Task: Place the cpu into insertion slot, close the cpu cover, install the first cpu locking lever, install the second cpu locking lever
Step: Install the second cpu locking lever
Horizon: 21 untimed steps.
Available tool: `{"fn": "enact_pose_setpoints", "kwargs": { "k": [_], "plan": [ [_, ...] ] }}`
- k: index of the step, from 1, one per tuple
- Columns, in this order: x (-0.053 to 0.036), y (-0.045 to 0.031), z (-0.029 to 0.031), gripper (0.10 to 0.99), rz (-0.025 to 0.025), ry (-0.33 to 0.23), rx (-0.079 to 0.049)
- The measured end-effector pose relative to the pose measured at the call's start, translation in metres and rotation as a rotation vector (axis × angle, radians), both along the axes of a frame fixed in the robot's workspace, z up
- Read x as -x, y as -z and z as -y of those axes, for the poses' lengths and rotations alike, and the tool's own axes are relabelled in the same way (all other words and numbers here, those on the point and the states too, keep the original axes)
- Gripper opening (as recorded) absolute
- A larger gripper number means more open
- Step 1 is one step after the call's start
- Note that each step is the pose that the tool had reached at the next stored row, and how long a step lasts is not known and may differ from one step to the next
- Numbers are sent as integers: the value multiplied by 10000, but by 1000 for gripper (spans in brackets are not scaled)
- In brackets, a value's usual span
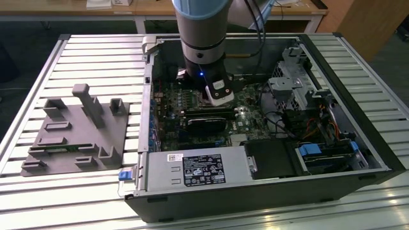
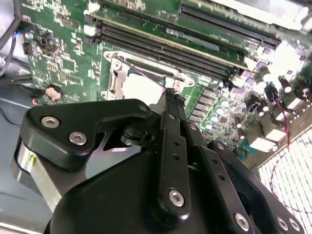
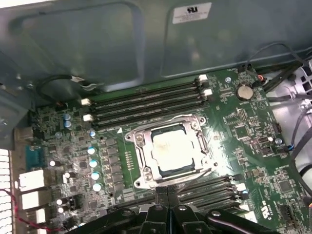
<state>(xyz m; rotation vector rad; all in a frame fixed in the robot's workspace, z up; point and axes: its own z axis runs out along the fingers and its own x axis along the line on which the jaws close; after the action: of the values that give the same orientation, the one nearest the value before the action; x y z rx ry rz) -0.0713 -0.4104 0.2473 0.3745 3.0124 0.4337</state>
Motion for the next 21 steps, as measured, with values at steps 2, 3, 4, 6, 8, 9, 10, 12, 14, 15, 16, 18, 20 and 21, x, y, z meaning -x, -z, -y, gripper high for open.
{"fn": "enact_pose_setpoints", "kwargs": {
  "k": [2,3,4,6,8,9,10,12,14,15,16,18,20,21],
  "plan": [
    [-21,24,24,106,-7,0,1],
    [-28,38,33,106,-8,1,-1],
    [-33,54,42,106,-11,0,-2],
    [-35,89,49,106,-19,2,-3],
    [-35,120,50,106,-37,2,-8],
    [-35,131,50,106,-44,1,-22],
    [-34,140,50,106,-47,1,-52],
    [-30,157,50,106,-47,0,-121],
    [-17,177,50,106,-47,0,-166],
    [-6,188,50,106,-47,0,-186],
    [7,197,50,106,-47,0,-206],
    [30,216,50,106,-47,1,-250],
    [48,236,50,106,-46,0,-300],
    [56,245,50,106,-47,0,-322]
  ]
}}
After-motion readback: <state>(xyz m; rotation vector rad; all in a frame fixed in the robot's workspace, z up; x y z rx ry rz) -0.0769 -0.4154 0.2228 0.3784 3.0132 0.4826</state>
